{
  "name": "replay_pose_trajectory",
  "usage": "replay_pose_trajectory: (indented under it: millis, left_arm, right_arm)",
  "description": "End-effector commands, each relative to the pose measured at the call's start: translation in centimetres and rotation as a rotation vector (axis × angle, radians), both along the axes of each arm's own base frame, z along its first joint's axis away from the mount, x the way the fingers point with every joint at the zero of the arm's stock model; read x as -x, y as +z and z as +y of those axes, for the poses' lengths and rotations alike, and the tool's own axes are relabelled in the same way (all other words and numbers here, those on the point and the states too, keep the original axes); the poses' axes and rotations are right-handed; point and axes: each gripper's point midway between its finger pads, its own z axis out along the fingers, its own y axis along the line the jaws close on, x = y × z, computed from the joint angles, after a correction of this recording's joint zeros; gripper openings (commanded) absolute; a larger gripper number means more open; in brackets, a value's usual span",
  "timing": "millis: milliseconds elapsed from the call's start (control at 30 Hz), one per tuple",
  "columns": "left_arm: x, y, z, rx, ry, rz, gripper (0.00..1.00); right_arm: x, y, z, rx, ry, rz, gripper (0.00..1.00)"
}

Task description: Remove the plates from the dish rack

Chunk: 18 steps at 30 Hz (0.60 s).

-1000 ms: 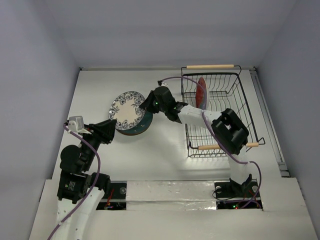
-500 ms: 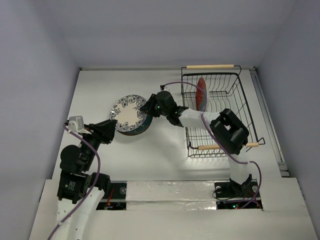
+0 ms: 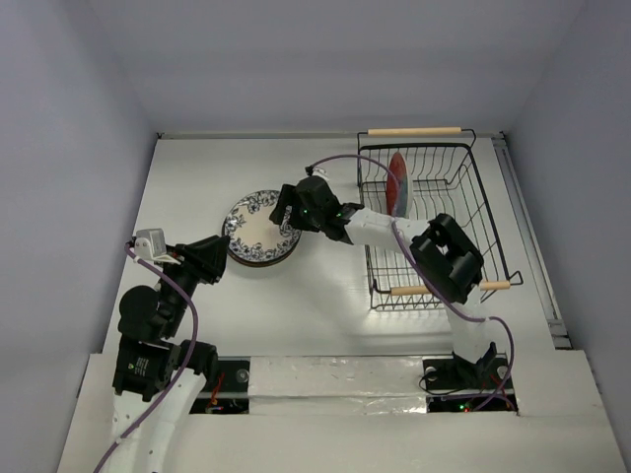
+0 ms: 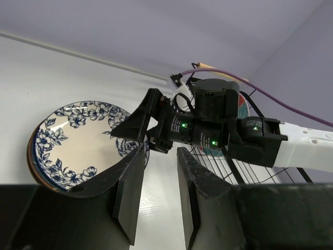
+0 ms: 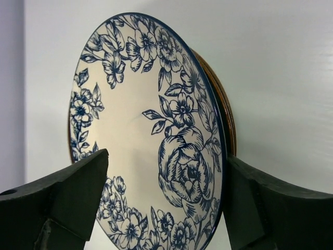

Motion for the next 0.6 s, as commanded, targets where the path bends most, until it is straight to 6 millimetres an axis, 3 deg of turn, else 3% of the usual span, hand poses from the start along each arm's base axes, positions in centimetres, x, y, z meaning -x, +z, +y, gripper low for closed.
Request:
replay_pose_trajectory:
  millis: [0, 33, 67, 100, 333, 567]
  left_arm:
    - [0.1, 1.5, -0.1, 0.003, -0.007, -0.049, 0.29]
    - [0.1, 1.5, -0.1, 0.005, -0.007, -0.05, 0.29]
    - [0.1, 1.5, -0.1, 0.004, -0.007, -0.05, 0.29]
    - [0.1, 1.6, -0.1, 0.004, -0.007, -0.052, 0.29]
    - [0.1, 1.6, 0.0, 0.004, -0.006, -0.053, 0.29]
    - [0.1, 1.6, 0.0, 0.006, -0.006, -0.053, 0.29]
  right_arm:
    - [-0.1, 1.7, 0.1, 0.146, 0.009, -0.084, 0.87]
    - [0.3, 1.1, -0.3, 0.21, 0.016, -0.086, 0.91]
    - [-0.2, 1.7, -0.3, 0.226, 0.006, -0.102, 0.93]
    - [0.1, 0.6, -1.0, 0.305, 0.007, -0.095, 0.94]
    - [0.1, -1.2, -2.2, 0.481, 0.038, -0.082, 1.0]
    - [0.8, -1.2, -2.4, 0.575, 0.053, -0.098, 1.0]
